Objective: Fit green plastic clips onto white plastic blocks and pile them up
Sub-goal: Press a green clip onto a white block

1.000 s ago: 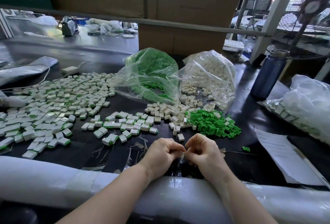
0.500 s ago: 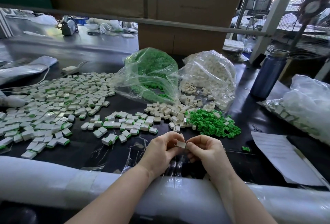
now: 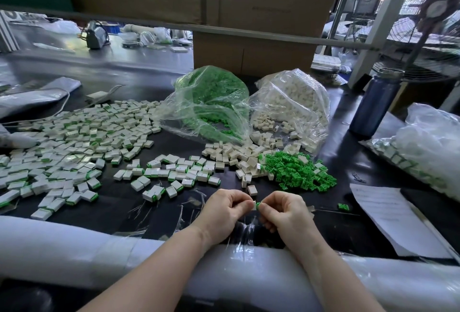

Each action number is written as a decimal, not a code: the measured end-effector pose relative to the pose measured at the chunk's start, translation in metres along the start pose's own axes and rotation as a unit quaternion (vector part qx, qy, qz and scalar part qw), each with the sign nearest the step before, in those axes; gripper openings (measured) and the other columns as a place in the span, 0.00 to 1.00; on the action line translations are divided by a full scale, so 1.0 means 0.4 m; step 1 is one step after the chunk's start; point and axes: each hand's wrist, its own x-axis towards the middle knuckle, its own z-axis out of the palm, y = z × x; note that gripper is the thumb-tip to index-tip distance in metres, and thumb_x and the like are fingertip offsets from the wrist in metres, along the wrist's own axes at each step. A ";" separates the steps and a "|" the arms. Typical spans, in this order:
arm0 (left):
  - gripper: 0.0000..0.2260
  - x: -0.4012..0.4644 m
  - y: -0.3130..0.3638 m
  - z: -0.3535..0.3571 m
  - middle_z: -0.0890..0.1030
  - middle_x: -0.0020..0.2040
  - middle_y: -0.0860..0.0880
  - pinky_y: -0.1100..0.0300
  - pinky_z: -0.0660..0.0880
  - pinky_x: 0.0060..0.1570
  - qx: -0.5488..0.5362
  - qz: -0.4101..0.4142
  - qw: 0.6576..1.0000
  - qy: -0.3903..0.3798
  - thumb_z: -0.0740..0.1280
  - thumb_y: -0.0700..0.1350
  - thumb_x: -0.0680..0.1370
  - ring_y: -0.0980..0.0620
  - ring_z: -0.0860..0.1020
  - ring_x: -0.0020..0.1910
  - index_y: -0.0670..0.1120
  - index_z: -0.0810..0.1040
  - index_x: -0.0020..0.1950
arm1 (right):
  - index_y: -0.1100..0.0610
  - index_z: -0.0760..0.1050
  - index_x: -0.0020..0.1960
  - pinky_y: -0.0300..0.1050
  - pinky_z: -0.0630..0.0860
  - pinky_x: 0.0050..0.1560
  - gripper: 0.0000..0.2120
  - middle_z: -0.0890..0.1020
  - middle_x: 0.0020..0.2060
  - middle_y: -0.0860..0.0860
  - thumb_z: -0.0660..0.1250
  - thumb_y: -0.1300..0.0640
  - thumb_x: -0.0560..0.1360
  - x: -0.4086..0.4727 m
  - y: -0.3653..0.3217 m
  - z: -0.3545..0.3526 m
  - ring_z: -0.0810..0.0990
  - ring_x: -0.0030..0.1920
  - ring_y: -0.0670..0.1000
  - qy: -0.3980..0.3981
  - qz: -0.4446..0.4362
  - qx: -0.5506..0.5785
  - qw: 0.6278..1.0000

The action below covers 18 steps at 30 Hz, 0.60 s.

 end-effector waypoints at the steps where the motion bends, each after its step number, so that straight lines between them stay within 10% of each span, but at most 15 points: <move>1: 0.06 -0.001 0.000 0.000 0.82 0.41 0.49 0.64 0.74 0.48 -0.002 -0.001 1.000 -0.004 0.67 0.43 0.77 0.57 0.78 0.42 0.43 0.82 0.48 | 0.59 0.76 0.35 0.38 0.71 0.27 0.09 0.78 0.24 0.50 0.68 0.65 0.73 0.000 -0.001 -0.001 0.73 0.26 0.45 -0.004 0.002 -0.003 1.000; 18: 0.06 0.006 -0.006 0.006 0.73 0.35 0.58 0.75 0.66 0.40 0.066 0.060 0.996 -0.015 0.67 0.41 0.76 0.63 0.72 0.36 0.41 0.82 0.46 | 0.58 0.75 0.32 0.35 0.68 0.25 0.12 0.76 0.22 0.49 0.67 0.67 0.72 0.003 0.000 -0.002 0.71 0.23 0.43 -0.019 0.012 -0.024 0.999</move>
